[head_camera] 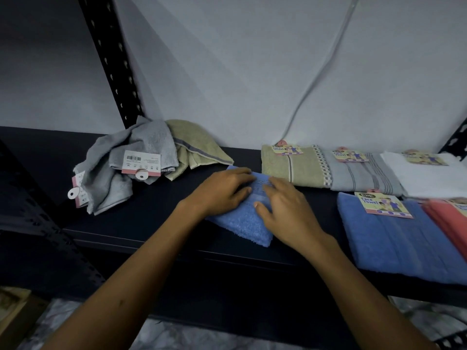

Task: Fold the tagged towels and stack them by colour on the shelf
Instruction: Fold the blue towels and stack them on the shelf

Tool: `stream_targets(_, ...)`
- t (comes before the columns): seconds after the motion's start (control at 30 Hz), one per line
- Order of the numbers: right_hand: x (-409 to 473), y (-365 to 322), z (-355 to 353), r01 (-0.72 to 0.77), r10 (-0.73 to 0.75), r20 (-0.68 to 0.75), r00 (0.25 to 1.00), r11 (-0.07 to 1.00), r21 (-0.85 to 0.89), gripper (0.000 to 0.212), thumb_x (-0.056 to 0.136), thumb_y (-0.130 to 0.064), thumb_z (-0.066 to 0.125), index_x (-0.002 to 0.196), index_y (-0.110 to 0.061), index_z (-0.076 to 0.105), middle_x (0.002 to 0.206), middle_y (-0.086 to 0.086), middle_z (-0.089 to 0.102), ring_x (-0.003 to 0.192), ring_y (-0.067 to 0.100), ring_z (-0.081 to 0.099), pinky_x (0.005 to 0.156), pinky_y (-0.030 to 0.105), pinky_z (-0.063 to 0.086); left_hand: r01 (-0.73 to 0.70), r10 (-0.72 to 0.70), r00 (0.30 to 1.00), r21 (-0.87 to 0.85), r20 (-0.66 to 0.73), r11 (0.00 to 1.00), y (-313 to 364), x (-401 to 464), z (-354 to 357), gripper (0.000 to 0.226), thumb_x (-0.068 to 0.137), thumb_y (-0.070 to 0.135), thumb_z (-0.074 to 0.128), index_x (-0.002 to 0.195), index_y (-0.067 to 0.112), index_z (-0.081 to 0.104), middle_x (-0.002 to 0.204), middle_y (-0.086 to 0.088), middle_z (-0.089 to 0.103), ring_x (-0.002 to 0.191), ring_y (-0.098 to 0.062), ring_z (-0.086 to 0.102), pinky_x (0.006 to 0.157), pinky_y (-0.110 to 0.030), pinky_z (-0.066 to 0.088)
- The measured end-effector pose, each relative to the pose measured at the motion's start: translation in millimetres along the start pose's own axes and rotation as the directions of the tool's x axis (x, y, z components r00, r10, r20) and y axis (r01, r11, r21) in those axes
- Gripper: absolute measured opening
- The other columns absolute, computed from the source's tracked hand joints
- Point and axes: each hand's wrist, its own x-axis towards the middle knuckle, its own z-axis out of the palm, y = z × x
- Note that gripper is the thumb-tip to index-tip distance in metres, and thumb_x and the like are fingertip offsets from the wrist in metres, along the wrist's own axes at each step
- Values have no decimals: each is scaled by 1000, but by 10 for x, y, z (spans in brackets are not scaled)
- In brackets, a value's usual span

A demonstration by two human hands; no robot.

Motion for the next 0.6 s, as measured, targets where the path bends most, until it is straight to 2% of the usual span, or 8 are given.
stream_targets(0.03,-6,12,26,-1,2,48,999,999,-32,46,99,-38,42,120,-1,60,133,14,53,125,29,47,100,41,41,17,-17,998,-1,56,1000,-24,8,43,49,99,36,39,140,11,52,151,-7,43,135,-24,44,109,-41,36)
stream_targets(0.1,-34,56,95,0,9,141,990,998,-67,72,94,-52,13,132,-4,51,143,11,45,136,24,36,107,41,36,48,-47,992,-2,116,999,-74,-6,121,63,95,44,26,148,12,41,158,-6,33,144,-19,32,117,-41,23)
stream_targets(0.13,-45,74,128,-3,16,177,984,997,-72,84,89,-55,0,142,-5,42,152,11,36,144,23,26,113,42,30,62,-60,989,-4,132,998,-94,-13,143,66,94,46,22,151,14,35,160,-4,28,147,-16,26,120,-39,17)
stream_targets(0.17,-56,88,156,-11,29,209,978,996,-84,87,89,-56,-5,149,-5,31,159,11,24,149,22,15,118,42,22,73,-73,986,5,150,997,-109,-12,160,66,96,47,19,153,16,29,162,-1,23,148,-14,20,121,-38,12)
stream_targets(0.23,-75,87,186,-28,52,257,965,995,-97,72,101,-52,3,154,-5,15,164,11,7,151,21,0,122,40,11,88,-96,975,47,202,995,-111,-6,168,56,105,43,21,156,19,19,164,4,11,150,-10,9,121,-37,4)
stream_targets(0.33,-88,73,172,-48,65,297,953,997,-64,63,105,-43,13,155,-5,5,164,10,-6,151,20,-10,123,38,2,111,-132,958,97,256,989,-105,10,171,57,106,40,21,157,21,5,165,6,-3,150,-7,-2,122,-40,-4)
stream_targets(0.5,-117,90,188,-52,71,314,947,996,-67,64,105,-45,10,155,-6,3,164,10,-9,150,18,-13,122,34,-5,142,-174,948,134,267,981,-122,17,213,63,104,48,18,157,21,-3,164,5,-13,149,-7,-12,121,-50,-6)
stream_targets(0.6,-138,116,187,-33,46,298,953,998,-51,77,94,-53,-1,156,-7,4,164,8,-7,150,17,-12,117,30,-10,149,-179,952,134,249,980,-132,-6,237,65,103,51,17,156,22,-5,163,3,-18,148,-7,-17,121,-51,-6)
